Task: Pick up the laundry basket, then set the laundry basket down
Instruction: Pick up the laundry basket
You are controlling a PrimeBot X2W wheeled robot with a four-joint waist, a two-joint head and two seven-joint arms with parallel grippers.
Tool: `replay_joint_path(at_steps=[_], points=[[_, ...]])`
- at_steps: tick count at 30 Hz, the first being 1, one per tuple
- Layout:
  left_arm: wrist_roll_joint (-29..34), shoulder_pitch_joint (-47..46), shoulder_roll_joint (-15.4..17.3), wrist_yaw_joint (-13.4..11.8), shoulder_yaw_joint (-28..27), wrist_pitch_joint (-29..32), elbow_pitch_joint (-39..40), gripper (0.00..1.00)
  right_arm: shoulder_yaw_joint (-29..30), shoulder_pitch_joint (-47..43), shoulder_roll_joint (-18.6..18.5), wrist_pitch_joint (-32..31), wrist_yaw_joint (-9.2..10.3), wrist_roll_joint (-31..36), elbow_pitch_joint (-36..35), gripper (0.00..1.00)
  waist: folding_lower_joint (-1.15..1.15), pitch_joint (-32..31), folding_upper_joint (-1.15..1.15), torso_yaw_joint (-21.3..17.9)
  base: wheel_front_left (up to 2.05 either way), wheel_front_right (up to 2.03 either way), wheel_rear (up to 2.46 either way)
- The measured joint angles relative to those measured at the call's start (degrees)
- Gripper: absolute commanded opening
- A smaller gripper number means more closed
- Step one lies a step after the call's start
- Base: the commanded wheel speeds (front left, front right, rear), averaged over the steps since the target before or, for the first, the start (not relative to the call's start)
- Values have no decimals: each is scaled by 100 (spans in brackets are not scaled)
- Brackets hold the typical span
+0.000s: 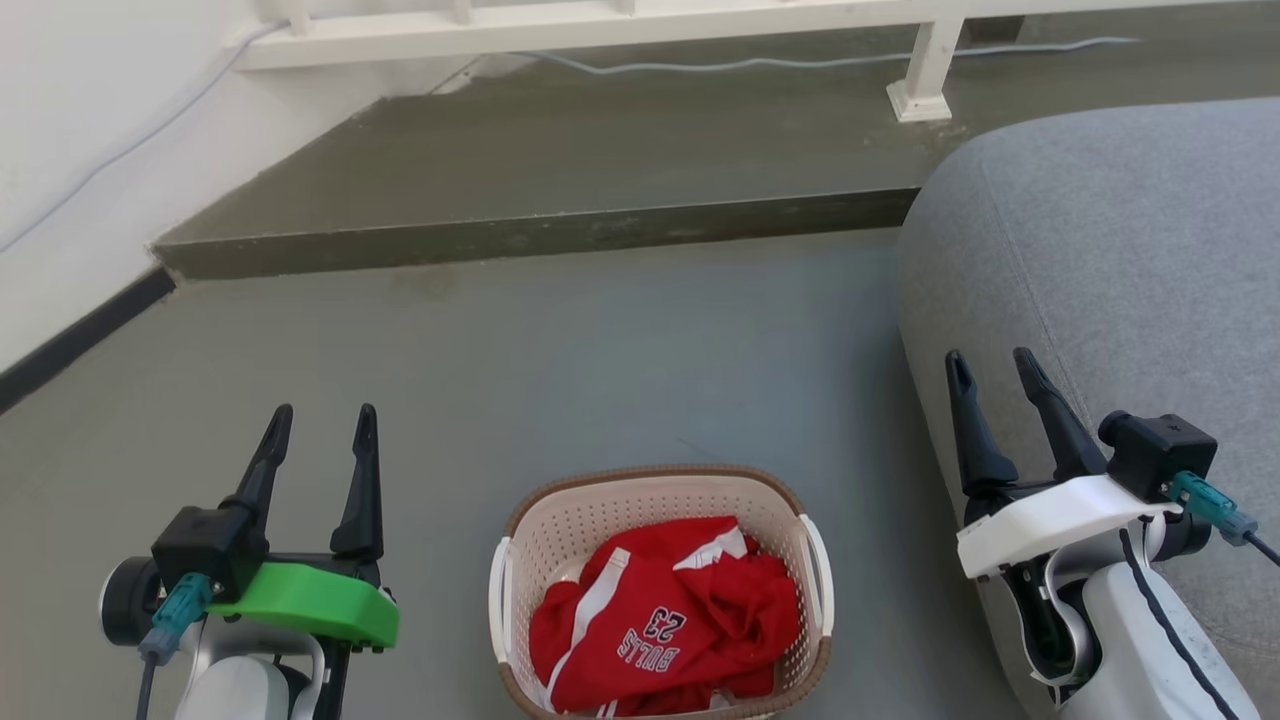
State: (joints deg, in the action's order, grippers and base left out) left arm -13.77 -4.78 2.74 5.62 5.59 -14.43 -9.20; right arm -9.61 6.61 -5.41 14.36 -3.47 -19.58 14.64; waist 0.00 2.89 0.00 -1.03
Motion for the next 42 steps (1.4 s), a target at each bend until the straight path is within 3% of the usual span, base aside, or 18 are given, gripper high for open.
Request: replay_joint_path(at_steps=[20,42], points=[[-297,-397,-22,51,-104,0,-36,100,78,178,77,5,-3,151,113,100,0,846,0,-107,0,0,0],[-471,-1225,-40,144,325,0,-1116,100,-30,998,186,5,-54,137,951,100,0,2168,0,-240,0,0,0]])
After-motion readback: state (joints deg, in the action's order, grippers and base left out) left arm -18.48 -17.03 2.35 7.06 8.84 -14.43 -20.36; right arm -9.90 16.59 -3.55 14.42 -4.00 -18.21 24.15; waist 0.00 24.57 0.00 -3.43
